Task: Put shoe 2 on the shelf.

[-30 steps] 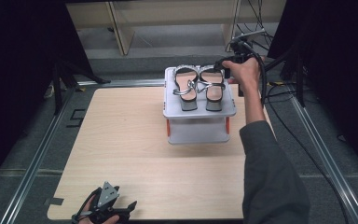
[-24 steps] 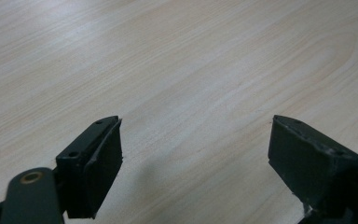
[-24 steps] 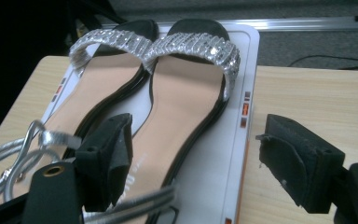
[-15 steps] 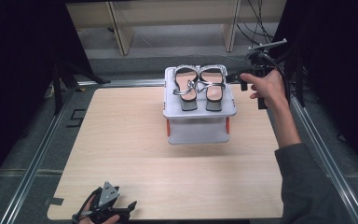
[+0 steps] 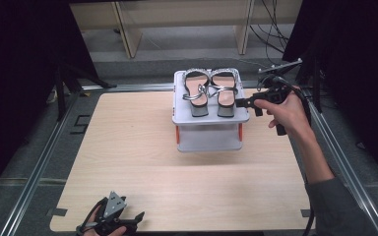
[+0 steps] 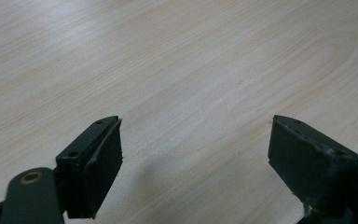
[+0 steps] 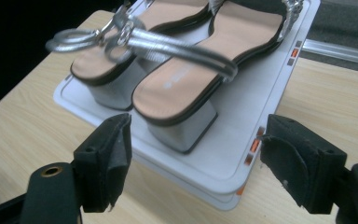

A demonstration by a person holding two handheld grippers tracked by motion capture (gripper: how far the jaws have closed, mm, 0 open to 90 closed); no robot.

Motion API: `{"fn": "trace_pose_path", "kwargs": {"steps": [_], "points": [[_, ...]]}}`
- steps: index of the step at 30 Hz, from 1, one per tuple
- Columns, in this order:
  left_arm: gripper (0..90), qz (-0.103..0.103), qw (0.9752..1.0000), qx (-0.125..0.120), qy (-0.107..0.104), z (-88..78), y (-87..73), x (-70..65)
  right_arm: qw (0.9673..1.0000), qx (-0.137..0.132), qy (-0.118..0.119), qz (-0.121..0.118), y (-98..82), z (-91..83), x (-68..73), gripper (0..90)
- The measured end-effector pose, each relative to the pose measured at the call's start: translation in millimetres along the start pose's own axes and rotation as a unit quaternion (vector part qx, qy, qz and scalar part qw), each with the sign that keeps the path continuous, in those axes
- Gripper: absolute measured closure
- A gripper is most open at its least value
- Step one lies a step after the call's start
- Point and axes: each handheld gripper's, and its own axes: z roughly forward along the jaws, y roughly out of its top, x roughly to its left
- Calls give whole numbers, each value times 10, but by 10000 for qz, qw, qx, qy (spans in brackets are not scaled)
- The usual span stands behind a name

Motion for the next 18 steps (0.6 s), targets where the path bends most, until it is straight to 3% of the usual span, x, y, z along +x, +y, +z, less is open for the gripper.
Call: {"fn": "trace_pose_path", "kwargs": {"steps": [2,8,9,10,11,12,14,15,16,18], "points": [[172,198,9998,-3,5,0,9,29,9997,-68,-50,-246,-68,-23,8,244],[172,192,9998,25,28,-2,10,32,9996,-22,68,-274,-311,-94,45,244],[172,56,10000,-6,18,2,4,9,9995,13,83,-314,-378,-121,66,252],[172,-27,10000,5,28,-1,0,-2,9983,-96,197,-539,-499,-124,76,257],[173,94,10000,-18,12,2,4,16,9987,-19,232,-456,-551,-131,97,255],[172,149,9999,-9,21,5,5,28,9981,-56,318,-533,-619,-113,96,252],[172,122,9999,6,32,8,2,28,9978,-44,319,-579,-685,-110,105,251],[172,-71,10000,15,-4,11,-6,-2,9967,-79,392,-709,-832,-73,106,249],[172,49,10000,48,28,14,-1,11,9964,-73,420,-726,-877,-61,110,246],[173,89,9999,40,41,17,2,18,9962,-60,526,-688,-993,-28,130,245]]}}
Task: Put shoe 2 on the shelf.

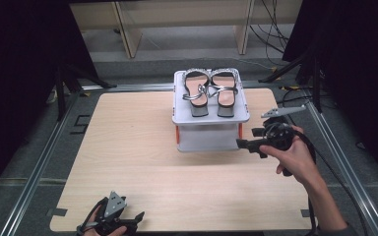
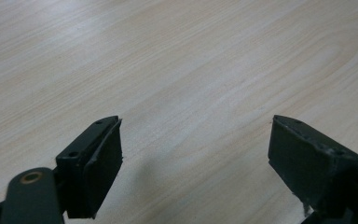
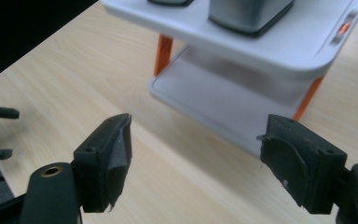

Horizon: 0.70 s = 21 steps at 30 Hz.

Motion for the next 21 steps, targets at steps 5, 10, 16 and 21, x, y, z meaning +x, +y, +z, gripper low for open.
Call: {"fn": "trace_pose_path", "kwargs": {"steps": [5,10,16,21], "points": [[172,-187,9998,24,-36,-5,-9,-20,9999,-57,79,-88,-225,128,51,244],[172,-55,10000,7,1,-3,-3,-8,9998,67,192,10,-418,341,125,245],[171,20,10000,-56,-16,-18,3,-2,9995,101,240,-182,-583,565,153,239],[171,-67,9999,-68,-35,-14,0,-19,9992,-21,356,-184,-717,643,177,234]]}}
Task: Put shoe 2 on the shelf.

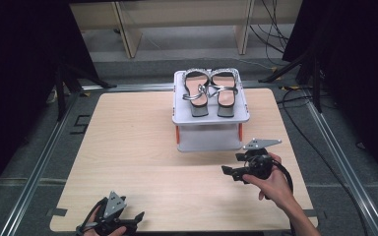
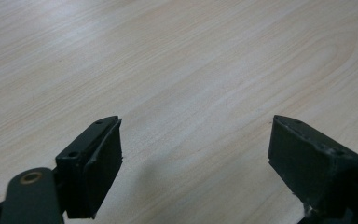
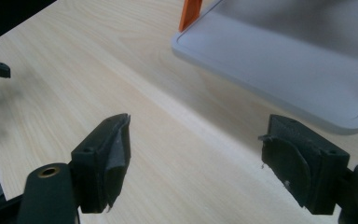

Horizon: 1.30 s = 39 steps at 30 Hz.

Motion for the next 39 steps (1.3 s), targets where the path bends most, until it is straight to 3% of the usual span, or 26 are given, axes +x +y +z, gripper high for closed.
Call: {"fn": "trace_pose_path", "kwargs": {"steps": [1,2,3,4,8,10,11,12,13,15,16,23,24,25,27,29,39], "points": [[171,20,10000,11,-26,0,0,1,10000,-6,-9,-79,-22,9,-5,232],[171,-142,9999,58,17,-2,-6,-20,10000,-18,36,-36,-58,28,6,228],[171,76,10000,54,25,1,4,8,10000,22,40,-78,-86,36,8,227],[171,161,9999,46,20,3,8,19,9999,30,3,-111,-119,48,12,227],[170,61,10000,51,14,0,1,4,9997,103,111,-211,-209,96,41,217],[170,98,9999,42,14,0,4,7,9999,101,87,-86,-228,97,71,217],[170,157,9999,35,-3,-1,8,12,9996,67,83,-243,-251,96,68,211],[170,66,10000,43,-2,-1,1,-3,9997,64,139,-163,-262,97,81,210],[170,161,9999,35,-19,0,7,10,9996,15,122,-266,-273,91,76,210],[170,73,10000,40,5,-1,4,-3,9997,34,135,-203,-304,83,95,207],[170,73,10000,40,5,-1,4,-3,9994,9,105,-318,-318,80,87,207],[170,173,9998,28,3,-5,9,5,9996,103,171,-187,-430,70,129,204],[170,8,10000,40,0,-7,0,-18,9993,102,163,-320,-445,73,118,203],[170,-19,10000,53,9,-8,0,-22,9993,139,158,-315,-485,64,134,203],[170,51,10000,19,-3,-7,6,-18,9992,148,144,-337,-509,59,134,201],[169,-54,10000,9,-48,-9,-2,-33,9992,133,135,-357,-541,53,129,200],[170,25,10000,-13,-32,-7,4,-24,9994,213,176,-224,-662,2,131,194]]}}
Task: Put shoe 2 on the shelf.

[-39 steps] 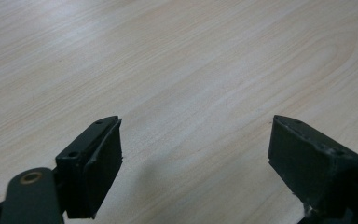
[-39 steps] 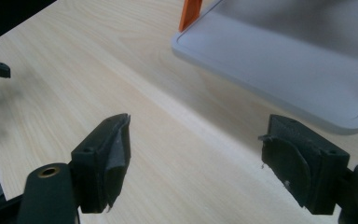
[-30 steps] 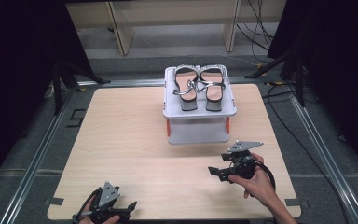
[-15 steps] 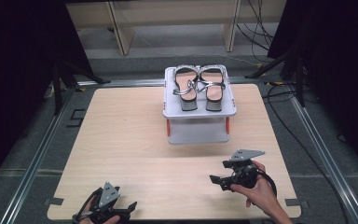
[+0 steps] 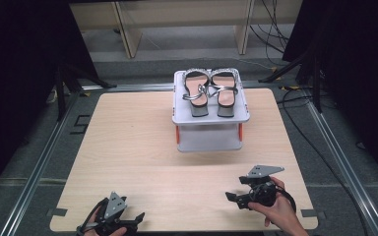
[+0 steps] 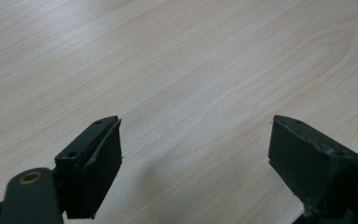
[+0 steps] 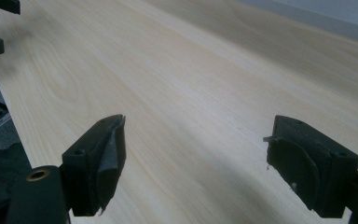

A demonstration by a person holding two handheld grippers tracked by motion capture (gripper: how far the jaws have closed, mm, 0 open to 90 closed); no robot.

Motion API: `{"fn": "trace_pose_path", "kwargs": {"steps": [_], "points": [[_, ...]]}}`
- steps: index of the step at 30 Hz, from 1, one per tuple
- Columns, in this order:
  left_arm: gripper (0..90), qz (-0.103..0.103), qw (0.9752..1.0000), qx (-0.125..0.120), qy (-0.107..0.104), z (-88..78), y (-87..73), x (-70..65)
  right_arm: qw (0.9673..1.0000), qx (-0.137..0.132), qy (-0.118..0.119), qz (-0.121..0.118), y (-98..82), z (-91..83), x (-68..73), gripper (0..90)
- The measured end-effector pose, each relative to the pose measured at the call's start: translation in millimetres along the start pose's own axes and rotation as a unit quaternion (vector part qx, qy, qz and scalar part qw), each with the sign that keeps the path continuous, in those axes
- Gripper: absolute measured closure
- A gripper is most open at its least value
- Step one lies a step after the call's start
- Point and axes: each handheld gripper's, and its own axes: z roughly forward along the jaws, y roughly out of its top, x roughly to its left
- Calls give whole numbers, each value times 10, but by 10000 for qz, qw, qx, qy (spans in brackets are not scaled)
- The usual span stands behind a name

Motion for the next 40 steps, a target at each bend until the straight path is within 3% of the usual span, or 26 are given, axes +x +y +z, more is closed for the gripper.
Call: {"fn": "trace_pose_path", "kwargs": {"steps": [2,8,12,15,18,20,23,24,25,26,29,33,35,37,38,40], "points": [[170,186,9998,33,5,3,5,24,10000,9,-64,26,-46,-15,10,194],[167,308,9995,49,-17,9,10,39,9999,104,-38,17,-125,-22,37,192],[158,289,9996,70,-6,7,10,39,9999,100,-91,-37,-164,-34,47,187],[158,131,9999,89,18,3,5,19,9998,157,-104,-45,-205,-56,56,182],[157,231,9997,55,-13,6,7,32,9997,183,-174,-35,-242,-78,72,170],[157,0,10000,43,15,3,1,2,9997,189,-141,-59,-253,-89,74,171],[156,-106,9999,26,-33,0,-6,-11,9997,196,-169,-44,-269,-107,87,170],[157,-25,10000,38,-39,0,-4,-1,9996,188,-194,-71,-274,-105,85,170],[157,-94,9999,25,-24,2,-3,-9,9995,203,-216,-78,-278,-112,87,170],[157,-84,10000,11,-24,0,-2,-7,9994,242,-224,50,-285,-119,109,170],[156,-57,10000,7,-38,1,-4,-5,9995,211,-214,-139,-287,-119,85,170],[156,-28,10000,18,-28,0,1,-4,9992,270,-262,-118,-297,-113,87,170],[156,113,9999,42,7,3,3,15,9991,308,-289,-29,-300,-113,107,170],[156,107,9999,43,18,4,5,16,9991,301,-297,-51,-298,-112,109,170],[157,-47,10000,27,-21,-2,1,-6,9991,276,-282,-161,-295,-106,94,169],[156,104,9999,45,13,3,5,13,9990,315,-286,-152,-299,-106,96,169]]}}
